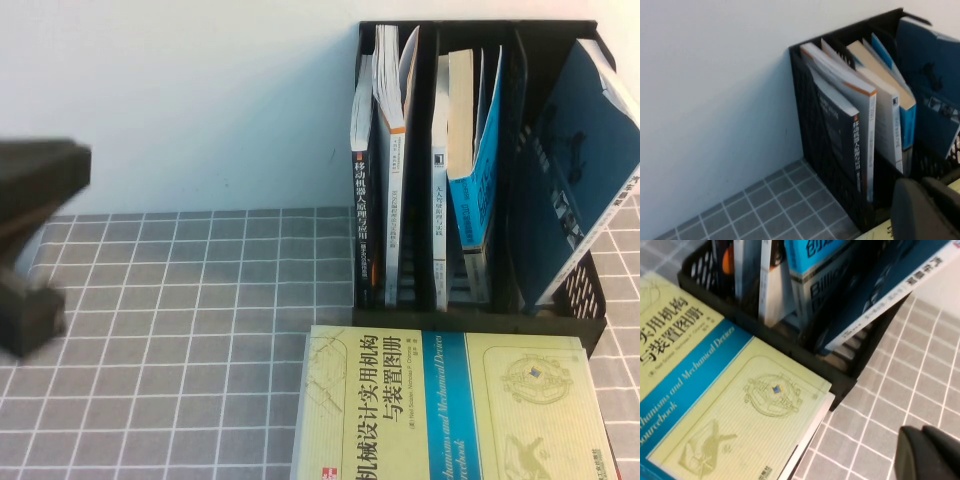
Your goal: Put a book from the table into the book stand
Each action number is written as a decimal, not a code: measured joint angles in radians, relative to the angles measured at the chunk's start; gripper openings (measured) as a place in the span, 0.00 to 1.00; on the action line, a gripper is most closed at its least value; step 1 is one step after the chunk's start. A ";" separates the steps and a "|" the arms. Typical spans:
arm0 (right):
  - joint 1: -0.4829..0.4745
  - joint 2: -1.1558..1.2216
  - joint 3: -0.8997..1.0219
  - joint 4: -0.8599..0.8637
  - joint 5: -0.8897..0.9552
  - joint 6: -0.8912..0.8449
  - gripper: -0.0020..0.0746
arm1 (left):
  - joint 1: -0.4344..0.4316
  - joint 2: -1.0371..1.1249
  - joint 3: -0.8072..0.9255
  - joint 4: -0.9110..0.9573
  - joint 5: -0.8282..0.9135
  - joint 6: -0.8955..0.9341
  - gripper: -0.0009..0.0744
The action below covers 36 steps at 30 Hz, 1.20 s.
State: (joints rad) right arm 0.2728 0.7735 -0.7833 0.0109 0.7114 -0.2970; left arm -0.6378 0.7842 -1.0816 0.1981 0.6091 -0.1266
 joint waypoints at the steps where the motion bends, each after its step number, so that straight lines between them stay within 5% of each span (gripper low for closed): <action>1: 0.000 -0.047 0.050 0.000 -0.032 0.001 0.02 | 0.000 -0.038 0.064 0.000 -0.063 0.000 0.01; 8: 0.000 -0.329 0.362 0.004 -0.186 0.005 0.02 | 0.000 -0.152 0.363 0.008 -0.339 0.000 0.01; 13: 0.000 -0.475 0.489 0.009 -0.212 0.007 0.02 | 0.000 -0.155 0.455 0.009 -0.383 0.000 0.01; 36: 0.000 -0.510 0.555 0.109 -0.180 0.009 0.02 | 0.000 -0.155 0.485 0.009 -0.386 0.000 0.01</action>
State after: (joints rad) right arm 0.2728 0.2636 -0.2283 0.1194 0.5314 -0.2877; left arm -0.6378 0.6291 -0.5966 0.2071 0.2236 -0.1266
